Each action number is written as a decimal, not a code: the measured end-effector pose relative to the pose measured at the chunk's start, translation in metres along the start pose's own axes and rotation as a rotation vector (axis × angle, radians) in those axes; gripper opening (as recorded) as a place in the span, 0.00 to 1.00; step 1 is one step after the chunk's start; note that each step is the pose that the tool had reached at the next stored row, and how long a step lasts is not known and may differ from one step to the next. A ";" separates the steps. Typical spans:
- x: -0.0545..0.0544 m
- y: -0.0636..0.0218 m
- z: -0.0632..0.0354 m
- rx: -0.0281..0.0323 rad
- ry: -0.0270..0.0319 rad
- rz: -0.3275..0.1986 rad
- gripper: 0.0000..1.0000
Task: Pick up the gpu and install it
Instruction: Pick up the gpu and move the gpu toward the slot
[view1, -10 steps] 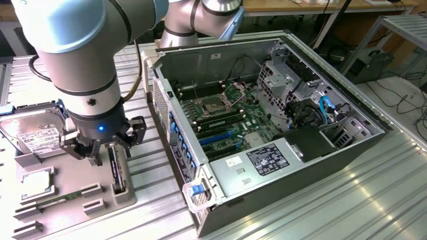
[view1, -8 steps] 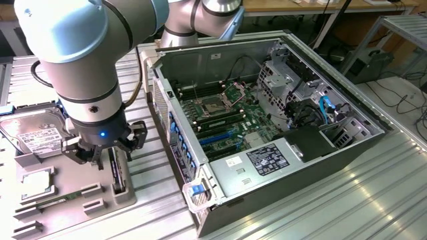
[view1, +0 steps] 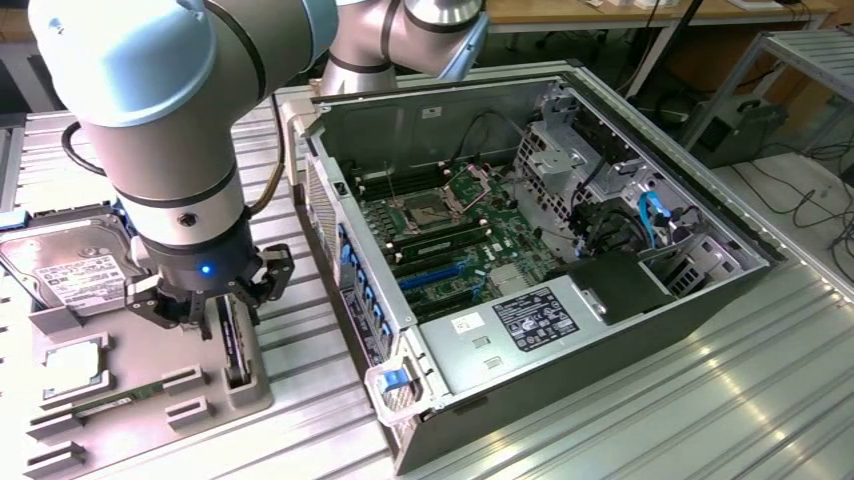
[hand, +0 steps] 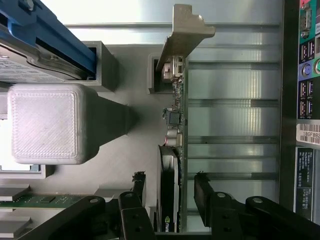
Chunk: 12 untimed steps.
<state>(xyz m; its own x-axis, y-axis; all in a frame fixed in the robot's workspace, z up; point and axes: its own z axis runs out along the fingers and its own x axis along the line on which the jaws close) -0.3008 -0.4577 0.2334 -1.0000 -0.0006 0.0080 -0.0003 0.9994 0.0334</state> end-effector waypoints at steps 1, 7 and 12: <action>0.000 0.0000 0.0000 0.0000 0.0000 0.000 0.51; 0.000 0.0000 0.0000 0.0000 0.0000 0.000 0.51; 0.000 0.0000 0.0003 0.0001 0.0001 0.000 0.43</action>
<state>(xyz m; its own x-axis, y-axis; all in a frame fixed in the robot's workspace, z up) -0.3006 -0.4577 0.2331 -1.0000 -0.0006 0.0081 -0.0004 0.9994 0.0333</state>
